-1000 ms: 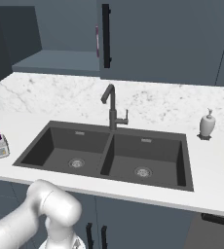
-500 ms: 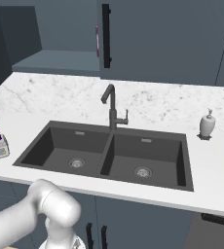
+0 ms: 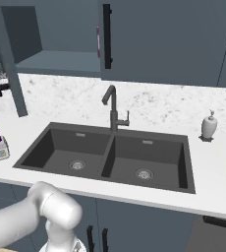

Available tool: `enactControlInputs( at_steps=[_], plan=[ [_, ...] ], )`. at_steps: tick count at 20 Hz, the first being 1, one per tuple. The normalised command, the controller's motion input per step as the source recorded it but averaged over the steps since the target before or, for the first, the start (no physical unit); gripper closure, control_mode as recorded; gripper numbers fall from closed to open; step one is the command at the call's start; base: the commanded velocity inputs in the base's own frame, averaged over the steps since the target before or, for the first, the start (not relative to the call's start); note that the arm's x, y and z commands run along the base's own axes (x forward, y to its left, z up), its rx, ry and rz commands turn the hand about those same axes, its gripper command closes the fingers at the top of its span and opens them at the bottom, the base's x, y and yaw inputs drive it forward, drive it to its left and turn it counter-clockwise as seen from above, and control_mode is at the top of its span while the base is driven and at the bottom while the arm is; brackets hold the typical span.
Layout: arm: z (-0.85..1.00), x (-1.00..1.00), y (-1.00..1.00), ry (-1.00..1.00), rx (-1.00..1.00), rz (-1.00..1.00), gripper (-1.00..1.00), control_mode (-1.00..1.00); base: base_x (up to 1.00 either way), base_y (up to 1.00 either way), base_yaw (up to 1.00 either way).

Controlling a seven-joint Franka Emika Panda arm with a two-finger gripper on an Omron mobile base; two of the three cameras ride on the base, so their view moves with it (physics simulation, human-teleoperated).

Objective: Pick the cereal and place it on the digital scale for weighing, and close the cabinet.

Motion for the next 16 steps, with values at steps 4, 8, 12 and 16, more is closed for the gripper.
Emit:
enactControlInputs(
  at_steps=[4, 8, 12, 16],
  plan=[
    [0.0, 0.62, -1.0, -0.05, 0.27, 0.11, -1.0, -1.0, 0.0, 0.0, 0.0],
    [0.0, 0.59, -1.0, -0.14, 0.23, 0.17, -1.0, -1.0, 0.0, 0.0, 0.0],
    [0.0, 0.67, -1.0, -0.14, 0.24, 0.25, -1.0, -1.0, 0.0, 0.0, 0.0],
    [0.0, 0.89, -0.98, -0.16, 0.21, 0.26, -1.0, -1.0, 0.0, 0.0, 0.0]
  ],
)
